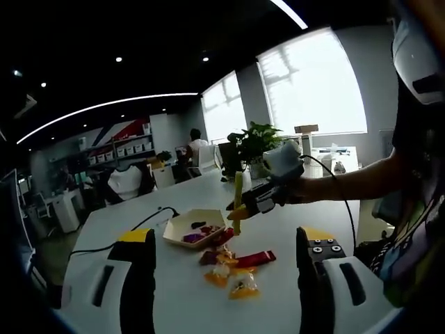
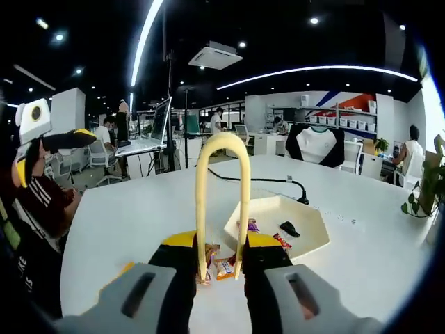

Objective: Place the target food into the container with the food tongs after gripping and lifting it, then release it inside without dropping or visibly crushing the food.

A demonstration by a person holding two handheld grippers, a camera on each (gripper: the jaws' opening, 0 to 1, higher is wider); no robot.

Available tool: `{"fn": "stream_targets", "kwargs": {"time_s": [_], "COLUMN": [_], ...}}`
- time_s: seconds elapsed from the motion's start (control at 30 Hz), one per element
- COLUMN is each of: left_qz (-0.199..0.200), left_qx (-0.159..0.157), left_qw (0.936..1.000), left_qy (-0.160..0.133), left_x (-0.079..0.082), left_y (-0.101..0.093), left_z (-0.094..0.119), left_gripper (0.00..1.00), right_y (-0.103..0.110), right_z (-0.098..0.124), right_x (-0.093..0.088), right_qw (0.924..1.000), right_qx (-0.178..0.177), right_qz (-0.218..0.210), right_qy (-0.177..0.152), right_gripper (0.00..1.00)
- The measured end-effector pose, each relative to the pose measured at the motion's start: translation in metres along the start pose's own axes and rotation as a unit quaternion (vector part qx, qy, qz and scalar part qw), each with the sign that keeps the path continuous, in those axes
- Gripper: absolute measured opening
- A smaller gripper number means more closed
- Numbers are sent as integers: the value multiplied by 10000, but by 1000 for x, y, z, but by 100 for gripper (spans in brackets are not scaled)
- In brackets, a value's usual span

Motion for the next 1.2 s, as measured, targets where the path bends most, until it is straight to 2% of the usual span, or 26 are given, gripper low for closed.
{"fn": "stream_targets", "kwargs": {"time_s": [0.27,0.6,1.03,1.2], "left_qz": [6,19,44,46], "left_qx": [-18,-5,32,43], "left_qw": [10000,10000,10000,10000], "left_qy": [5,10,33,44], "left_x": [-1,-2,-4,-4], "left_y": [-1,-1,1,1], "left_z": [-2,-1,0,1], "left_gripper": [88,88,88,87], "right_y": [20,32,36,36], "right_z": [8,7,6,5], "right_x": [-15,-33,-50,-52], "right_qw": [9997,9993,9985,9984], "right_qx": [152,207,248,240], "right_qz": [-143,-171,-258,-261], "right_qy": [96,262,420,431], "right_gripper": [21,22,23,23]}}
Point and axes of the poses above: the point that each gripper's makers call its tool centre point, and the gripper's own axes: z roughly backward along the fingers, y roughly to its left, x roughly out of its top, the point moved 5 cm from there along z, roughly backward along the fingers, and after that the axes turned 1 degree about y, right-handed, at the moved point
